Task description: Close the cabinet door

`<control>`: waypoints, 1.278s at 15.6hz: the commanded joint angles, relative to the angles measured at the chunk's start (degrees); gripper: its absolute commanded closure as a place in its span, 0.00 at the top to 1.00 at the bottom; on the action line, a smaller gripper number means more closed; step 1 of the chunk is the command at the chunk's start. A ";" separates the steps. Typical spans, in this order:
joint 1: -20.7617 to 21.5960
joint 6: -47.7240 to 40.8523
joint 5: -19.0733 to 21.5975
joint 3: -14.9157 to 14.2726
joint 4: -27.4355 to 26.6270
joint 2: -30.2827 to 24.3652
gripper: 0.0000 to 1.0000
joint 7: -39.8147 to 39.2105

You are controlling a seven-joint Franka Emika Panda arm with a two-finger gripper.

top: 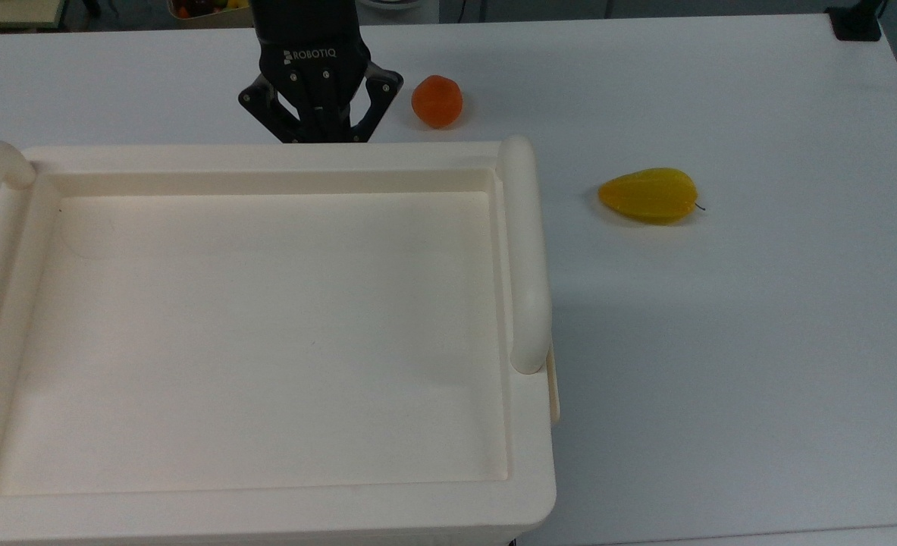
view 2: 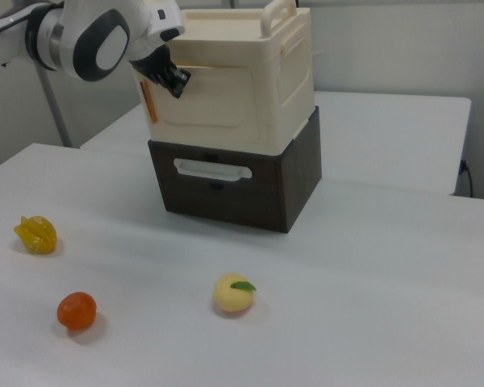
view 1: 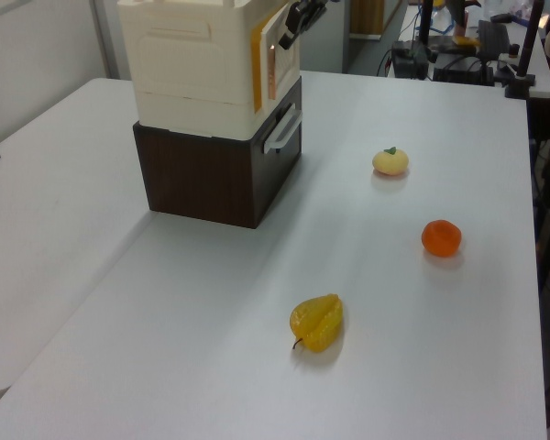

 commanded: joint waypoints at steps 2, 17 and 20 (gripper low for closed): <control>1.22 5.74 0.89 -0.36 -0.56 1.09 0.00 -0.45; 1.49 3.75 -2.71 -0.45 -6.00 -1.90 0.00 -1.24; 1.49 -5.82 -5.96 -0.36 -5.83 -3.12 0.00 -1.24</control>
